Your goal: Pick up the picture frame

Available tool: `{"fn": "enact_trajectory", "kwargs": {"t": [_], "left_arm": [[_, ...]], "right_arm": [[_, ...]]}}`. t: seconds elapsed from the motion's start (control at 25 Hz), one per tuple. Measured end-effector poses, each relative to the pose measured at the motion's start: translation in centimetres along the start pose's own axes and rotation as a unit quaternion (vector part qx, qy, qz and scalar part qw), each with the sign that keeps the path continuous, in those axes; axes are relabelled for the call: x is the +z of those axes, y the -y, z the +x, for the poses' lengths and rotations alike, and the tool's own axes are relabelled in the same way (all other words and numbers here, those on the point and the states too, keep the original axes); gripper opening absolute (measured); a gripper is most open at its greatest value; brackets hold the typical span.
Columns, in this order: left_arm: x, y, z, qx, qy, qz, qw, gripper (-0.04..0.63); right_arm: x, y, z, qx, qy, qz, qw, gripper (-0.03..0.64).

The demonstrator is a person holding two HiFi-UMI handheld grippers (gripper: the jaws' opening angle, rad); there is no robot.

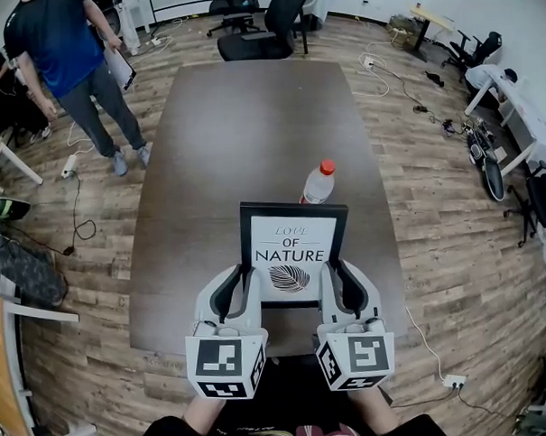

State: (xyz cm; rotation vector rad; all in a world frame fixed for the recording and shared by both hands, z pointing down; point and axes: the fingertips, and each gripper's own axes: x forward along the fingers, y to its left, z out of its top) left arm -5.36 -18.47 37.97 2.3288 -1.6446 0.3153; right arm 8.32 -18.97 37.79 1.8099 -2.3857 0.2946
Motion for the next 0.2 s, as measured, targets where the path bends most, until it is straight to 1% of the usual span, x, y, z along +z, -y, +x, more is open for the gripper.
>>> {"fn": "enact_trajectory", "kwargs": {"t": [0.2], "left_arm": [[-0.14,-0.17,0.09,0.001,0.002,0.000,1.0000,0.077]], "right_arm": [[-0.13,-0.06,0.27,0.001,0.000,-0.002,1.000,0.075]]}}
